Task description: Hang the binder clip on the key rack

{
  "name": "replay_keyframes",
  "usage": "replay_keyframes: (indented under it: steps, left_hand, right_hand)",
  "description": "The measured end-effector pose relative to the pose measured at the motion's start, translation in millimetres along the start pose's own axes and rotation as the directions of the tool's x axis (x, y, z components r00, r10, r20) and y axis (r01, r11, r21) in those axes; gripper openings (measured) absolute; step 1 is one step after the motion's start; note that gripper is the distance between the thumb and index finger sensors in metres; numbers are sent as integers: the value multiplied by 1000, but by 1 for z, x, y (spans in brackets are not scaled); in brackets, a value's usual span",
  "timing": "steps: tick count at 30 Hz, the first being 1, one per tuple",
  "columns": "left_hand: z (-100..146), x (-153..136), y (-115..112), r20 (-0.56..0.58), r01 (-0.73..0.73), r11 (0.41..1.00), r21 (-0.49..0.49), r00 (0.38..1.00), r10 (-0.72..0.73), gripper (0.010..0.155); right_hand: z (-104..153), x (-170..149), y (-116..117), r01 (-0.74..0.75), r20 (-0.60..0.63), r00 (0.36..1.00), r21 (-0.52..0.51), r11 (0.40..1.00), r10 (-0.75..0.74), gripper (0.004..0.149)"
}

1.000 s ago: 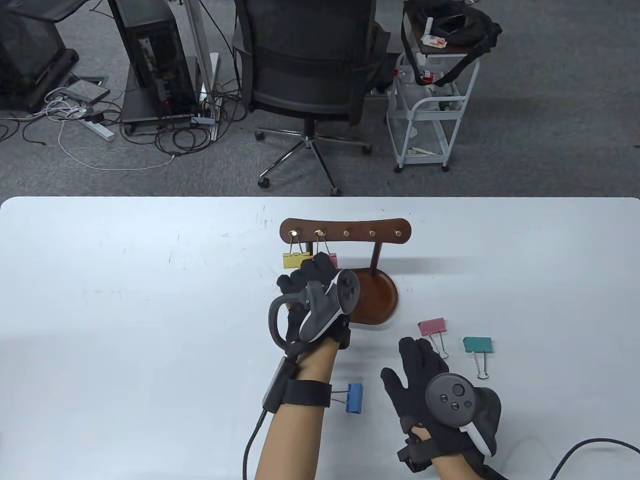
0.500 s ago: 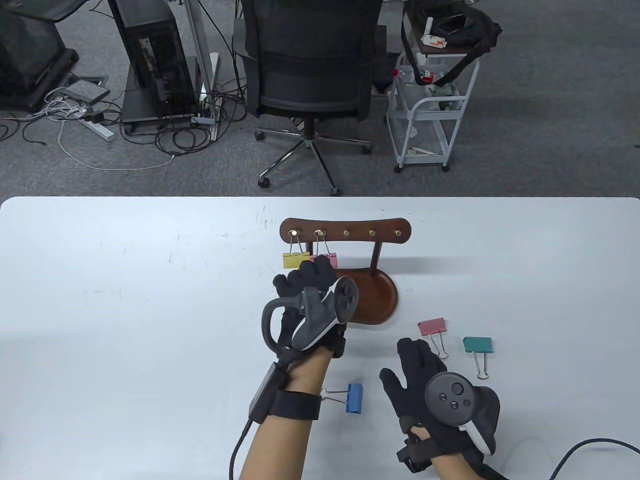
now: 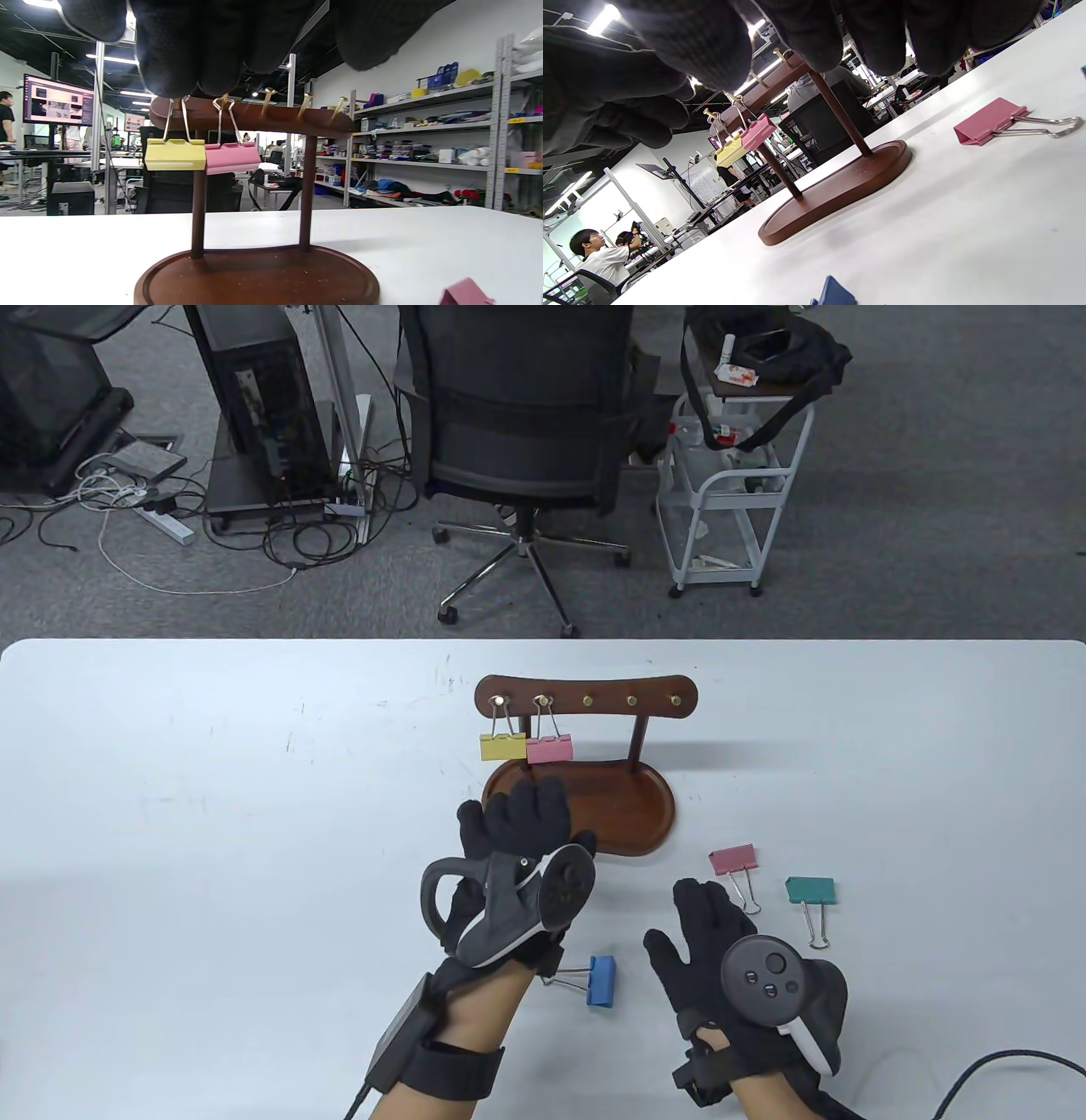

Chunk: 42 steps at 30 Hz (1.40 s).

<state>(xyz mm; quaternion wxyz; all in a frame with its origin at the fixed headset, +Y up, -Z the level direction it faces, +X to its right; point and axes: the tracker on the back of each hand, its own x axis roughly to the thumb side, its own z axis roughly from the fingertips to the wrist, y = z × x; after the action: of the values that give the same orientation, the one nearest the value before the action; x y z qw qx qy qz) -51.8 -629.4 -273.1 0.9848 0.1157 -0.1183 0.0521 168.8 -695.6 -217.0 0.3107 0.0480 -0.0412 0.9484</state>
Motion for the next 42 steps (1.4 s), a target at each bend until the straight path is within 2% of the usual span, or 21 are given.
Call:
replay_keyframes:
  steps: [7, 13, 22, 32, 42]
  left_hand:
    - [28, 0, -18, 21, -6, 1000, -6, 1000, 6, 73]
    - [37, 0, -35, 4, 43, 999, -14, 999, -43, 73]
    - [50, -8, -29, -19, -35, 999, -11, 999, 35, 74]
    - [61, -30, -23, -48, -124, 992, 5, 991, 124, 74]
    - [64, -31, -21, -30, -167, 986, 4, 985, 167, 75]
  right_hand:
    - [0, 0, 0, 2, 4, 1000, -1, 1000, -2, 75]
    - [0, -1, 0, -1, 2, 1000, 0, 1000, 1, 75]
    - [-1, -2, 1, -8, 4, 1000, 1, 1000, 8, 75]
    - [-4, 1, 0, -29, 27, 999, -22, 999, 29, 74]
    - [-27, 2, -9, -94, 47, 994, -13, 995, 95, 73]
